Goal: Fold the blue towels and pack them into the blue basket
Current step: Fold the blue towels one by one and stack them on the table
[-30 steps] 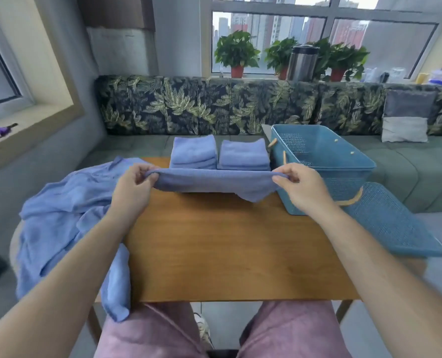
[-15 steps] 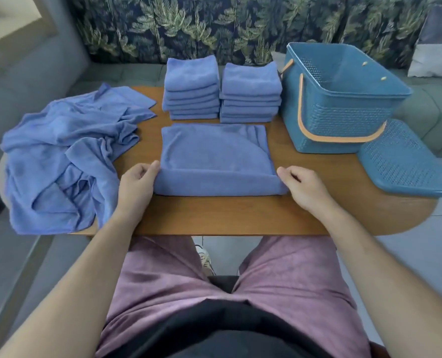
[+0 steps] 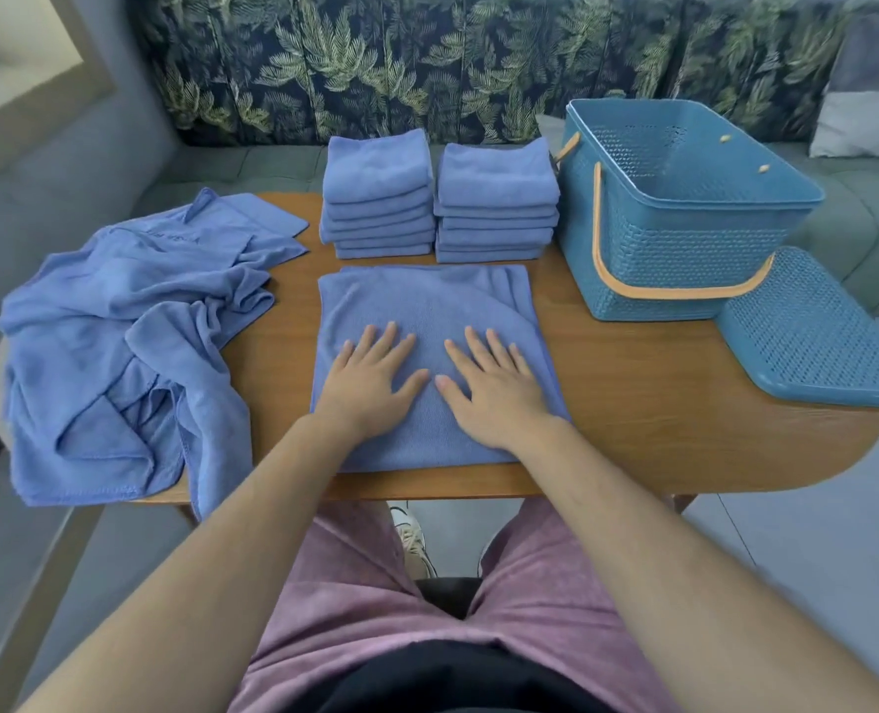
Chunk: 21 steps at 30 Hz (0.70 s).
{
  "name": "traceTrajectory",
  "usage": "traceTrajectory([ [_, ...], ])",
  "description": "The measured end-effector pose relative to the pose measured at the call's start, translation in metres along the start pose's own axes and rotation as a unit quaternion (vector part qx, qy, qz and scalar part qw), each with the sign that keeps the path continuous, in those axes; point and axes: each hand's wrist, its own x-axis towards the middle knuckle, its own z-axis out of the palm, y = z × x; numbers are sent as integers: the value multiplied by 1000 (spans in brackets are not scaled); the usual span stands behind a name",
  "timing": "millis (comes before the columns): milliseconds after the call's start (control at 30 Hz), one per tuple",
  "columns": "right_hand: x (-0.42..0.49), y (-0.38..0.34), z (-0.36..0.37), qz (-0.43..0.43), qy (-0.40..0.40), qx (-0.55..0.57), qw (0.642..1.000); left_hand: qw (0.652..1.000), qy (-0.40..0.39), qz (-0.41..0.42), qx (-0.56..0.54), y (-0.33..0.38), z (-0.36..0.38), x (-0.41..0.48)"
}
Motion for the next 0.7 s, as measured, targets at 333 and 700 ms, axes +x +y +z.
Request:
traceTrajectory([
  [333,-53,-11,-7,-28,93,35,995,996,88,19,0,17,7,-54],
  [700,5,13,3,-7,30,32,999,999,28,4,19,0,7,12],
])
